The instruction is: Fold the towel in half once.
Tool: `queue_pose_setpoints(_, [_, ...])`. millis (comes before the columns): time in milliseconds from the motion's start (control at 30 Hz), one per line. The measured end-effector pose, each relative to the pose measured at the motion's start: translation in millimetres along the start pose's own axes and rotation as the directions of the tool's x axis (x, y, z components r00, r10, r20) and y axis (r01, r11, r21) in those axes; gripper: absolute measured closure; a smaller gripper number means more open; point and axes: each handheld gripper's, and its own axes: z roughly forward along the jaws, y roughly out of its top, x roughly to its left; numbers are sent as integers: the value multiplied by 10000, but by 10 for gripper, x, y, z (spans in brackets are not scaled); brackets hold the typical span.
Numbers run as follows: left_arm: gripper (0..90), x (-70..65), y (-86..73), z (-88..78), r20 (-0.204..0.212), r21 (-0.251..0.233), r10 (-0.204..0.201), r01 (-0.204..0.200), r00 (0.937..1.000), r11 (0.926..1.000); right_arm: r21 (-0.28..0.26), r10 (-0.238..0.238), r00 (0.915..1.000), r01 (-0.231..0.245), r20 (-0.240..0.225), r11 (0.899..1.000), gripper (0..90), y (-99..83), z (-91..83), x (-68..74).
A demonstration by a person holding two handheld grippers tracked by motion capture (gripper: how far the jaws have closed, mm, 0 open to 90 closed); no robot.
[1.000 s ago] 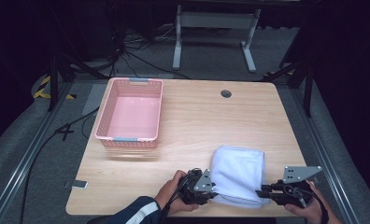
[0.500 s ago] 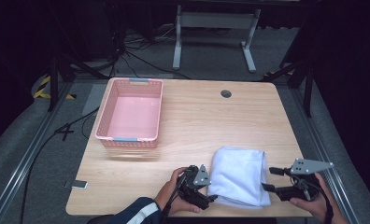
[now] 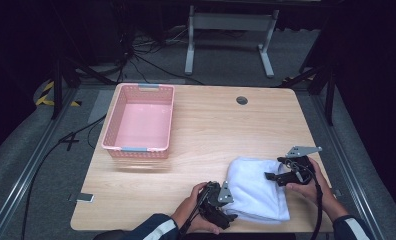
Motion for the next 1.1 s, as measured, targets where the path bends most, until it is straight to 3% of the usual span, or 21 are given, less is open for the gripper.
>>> queue_pose_setpoints(33, [130,1,6,8,-27,26,169,-169,9999,9999,89,55,10000,-54,-75,9999,143,-24,27,-14])
queue_pose_setpoints(200, [100,7,25,41,-9,23,224,-224,9997,9997,238,357,9986,-348,-393,9991,100,-74,137,-46])
queue_pose_setpoints(433, [121,14,30,48,-184,-78,92,-93,9998,9999,321,276,9991,-265,-320,9991,126,-76,134,-25])
queue_pose_setpoints(533, [125,13,29,47,-198,-84,84,-86,9998,9999,427,221,9997,-224,78,9988,100,-62,115,-5])
queue_pose_setpoints(600, [124,13,29,47,-198,-80,88,-90,9998,9999,541,-299,9933,240,1113,9982,0,-36,116,59])
queue_pose_setpoints(700, [122,15,31,52,-194,-109,73,-75,9998,9999,475,789,9958,-811,469,9956,0,-95,153,-39])
queue_pose_setpoints(800, [119,20,34,55,-159,-99,87,-89,9998,9999,395,652,9975,-662,264,9970,0,-104,162,-61])
queue_pose_setpoints(833, [119,23,35,55,-152,-88,120,-121,9998,9999,439,664,9976,-672,211,9968,28,-96,162,-49])
queue_pose_setpoints(900, [120,24,35,56,-157,-103,112,-114,9998,9999,372,324,9990,-312,-321,9988,200,-81,130,-34])
queue_pose_setpoints(1000, [131,35,41,57,-179,-100,93,-94,9998,9999,299,207,9955,-180,-925,9994,367,-77,112,-21])
queue_pose_setpoints(1033, [137,35,41,57,-179,-100,93,-94,9998,9999,299,207,9955,-180,-925,9994,367,-77,112,-21])
queue_pose_setpoints(1100, [153,49,46,55,-162,-136,57,-59,9999,9999,339,282,9904,-238,-1353,9991,462,-75,105,-22])
